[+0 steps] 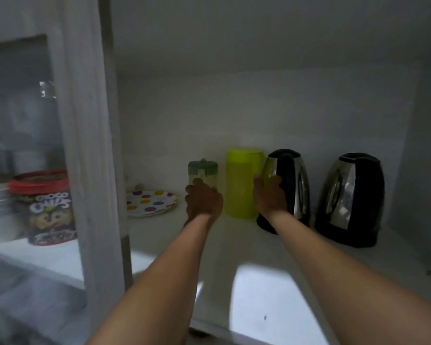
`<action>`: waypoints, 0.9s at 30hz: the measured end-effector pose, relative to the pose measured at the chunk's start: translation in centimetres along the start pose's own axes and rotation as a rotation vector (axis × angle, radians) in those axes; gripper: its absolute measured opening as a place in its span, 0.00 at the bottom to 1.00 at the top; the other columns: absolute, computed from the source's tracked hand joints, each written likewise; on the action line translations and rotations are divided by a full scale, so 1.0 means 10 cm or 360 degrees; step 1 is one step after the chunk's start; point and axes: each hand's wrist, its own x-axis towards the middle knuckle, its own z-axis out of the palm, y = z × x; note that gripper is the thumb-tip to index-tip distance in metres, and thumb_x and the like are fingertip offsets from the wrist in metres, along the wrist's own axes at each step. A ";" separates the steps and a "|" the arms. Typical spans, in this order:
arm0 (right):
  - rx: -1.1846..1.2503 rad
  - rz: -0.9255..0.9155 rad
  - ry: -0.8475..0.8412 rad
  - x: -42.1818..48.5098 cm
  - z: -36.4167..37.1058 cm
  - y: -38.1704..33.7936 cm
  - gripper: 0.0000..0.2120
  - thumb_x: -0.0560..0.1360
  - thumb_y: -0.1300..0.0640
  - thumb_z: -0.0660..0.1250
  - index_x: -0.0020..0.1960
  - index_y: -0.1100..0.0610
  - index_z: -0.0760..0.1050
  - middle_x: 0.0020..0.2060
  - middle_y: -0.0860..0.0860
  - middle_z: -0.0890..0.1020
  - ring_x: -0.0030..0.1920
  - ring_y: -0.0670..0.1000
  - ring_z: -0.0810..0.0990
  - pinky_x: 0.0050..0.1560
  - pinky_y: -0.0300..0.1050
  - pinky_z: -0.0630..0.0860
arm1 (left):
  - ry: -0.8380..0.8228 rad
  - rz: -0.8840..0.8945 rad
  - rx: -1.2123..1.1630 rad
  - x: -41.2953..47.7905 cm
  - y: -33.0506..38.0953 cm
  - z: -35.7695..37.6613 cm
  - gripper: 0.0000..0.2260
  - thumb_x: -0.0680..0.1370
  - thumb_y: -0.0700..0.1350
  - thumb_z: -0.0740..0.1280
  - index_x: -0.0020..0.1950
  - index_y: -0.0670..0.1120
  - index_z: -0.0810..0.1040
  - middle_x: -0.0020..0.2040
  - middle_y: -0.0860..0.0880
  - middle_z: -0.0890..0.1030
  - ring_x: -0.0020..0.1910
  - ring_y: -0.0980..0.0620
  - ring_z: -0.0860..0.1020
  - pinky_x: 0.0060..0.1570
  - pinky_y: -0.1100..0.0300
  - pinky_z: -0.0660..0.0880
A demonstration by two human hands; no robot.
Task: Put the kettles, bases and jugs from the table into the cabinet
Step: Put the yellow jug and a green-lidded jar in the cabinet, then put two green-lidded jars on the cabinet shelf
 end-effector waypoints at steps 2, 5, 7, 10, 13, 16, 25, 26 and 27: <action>-0.0158 -0.0058 -0.0020 -0.32 -0.16 -0.03 0.32 0.82 0.41 0.54 0.76 0.62 0.57 0.70 0.66 0.70 0.68 0.67 0.72 0.65 0.58 0.71 | -0.0005 0.0090 0.0105 -0.32 0.03 -0.19 0.17 0.81 0.44 0.58 0.70 0.43 0.65 0.66 0.39 0.69 0.64 0.37 0.71 0.62 0.47 0.69; -0.0346 -0.0196 -0.0044 -0.87 -0.40 -0.11 0.27 0.81 0.42 0.56 0.71 0.60 0.64 0.66 0.66 0.72 0.67 0.67 0.73 0.63 0.56 0.70 | 0.0074 0.0225 0.0269 -0.77 0.04 -0.47 0.14 0.79 0.42 0.59 0.65 0.41 0.67 0.61 0.38 0.71 0.59 0.36 0.73 0.58 0.48 0.70; -0.0411 -0.0252 -0.0059 -1.22 -0.54 -0.18 0.24 0.81 0.43 0.56 0.69 0.59 0.67 0.65 0.66 0.73 0.66 0.67 0.74 0.62 0.56 0.71 | 0.0113 0.0267 0.0287 -1.06 0.04 -0.66 0.15 0.81 0.43 0.58 0.66 0.40 0.67 0.62 0.37 0.71 0.60 0.36 0.73 0.59 0.47 0.69; -0.0424 -0.0311 -0.0160 -1.69 -0.65 -0.31 0.24 0.82 0.42 0.55 0.71 0.56 0.65 0.68 0.64 0.71 0.68 0.65 0.71 0.64 0.56 0.69 | 0.0188 0.0324 0.0318 -1.43 0.01 -0.99 0.16 0.82 0.46 0.58 0.68 0.40 0.67 0.65 0.38 0.70 0.62 0.38 0.72 0.63 0.46 0.69; -0.0376 -0.0419 -0.0225 -2.15 -0.64 -0.52 0.22 0.82 0.42 0.54 0.70 0.54 0.66 0.67 0.62 0.71 0.67 0.64 0.71 0.63 0.55 0.69 | 0.0302 0.0340 0.0358 -1.70 -0.06 -1.44 0.17 0.82 0.47 0.58 0.68 0.41 0.68 0.64 0.39 0.70 0.61 0.39 0.73 0.63 0.45 0.69; -0.0328 -0.0554 -0.0329 -2.66 -0.48 -0.84 0.21 0.82 0.42 0.54 0.69 0.54 0.67 0.66 0.61 0.72 0.66 0.64 0.71 0.62 0.56 0.69 | 0.0410 0.0313 0.0458 -1.94 -0.20 -2.02 0.18 0.81 0.49 0.58 0.69 0.44 0.68 0.64 0.39 0.70 0.62 0.39 0.72 0.63 0.43 0.69; -0.0139 -0.0905 -0.0732 -4.76 0.53 -2.03 0.21 0.81 0.42 0.55 0.67 0.55 0.67 0.67 0.62 0.71 0.67 0.65 0.70 0.64 0.60 0.70 | 0.0702 0.0089 0.0875 -2.84 -1.31 -4.37 0.22 0.80 0.51 0.60 0.72 0.43 0.65 0.67 0.40 0.71 0.65 0.39 0.70 0.64 0.44 0.68; -0.0131 -0.0949 -0.0782 -5.08 0.67 -2.15 0.22 0.81 0.42 0.55 0.68 0.54 0.67 0.67 0.61 0.71 0.67 0.65 0.70 0.64 0.60 0.70 | 0.0720 0.0040 0.0914 -2.97 -1.50 -4.68 0.23 0.80 0.51 0.59 0.72 0.43 0.65 0.67 0.40 0.70 0.65 0.39 0.70 0.64 0.43 0.68; -0.0125 -0.0991 -0.0844 -5.41 0.81 -2.28 0.23 0.81 0.41 0.54 0.69 0.54 0.66 0.67 0.61 0.71 0.66 0.65 0.70 0.64 0.61 0.70 | 0.0736 -0.0015 0.0960 -3.11 -1.68 -5.01 0.22 0.80 0.52 0.59 0.72 0.43 0.65 0.67 0.40 0.70 0.65 0.39 0.70 0.64 0.42 0.68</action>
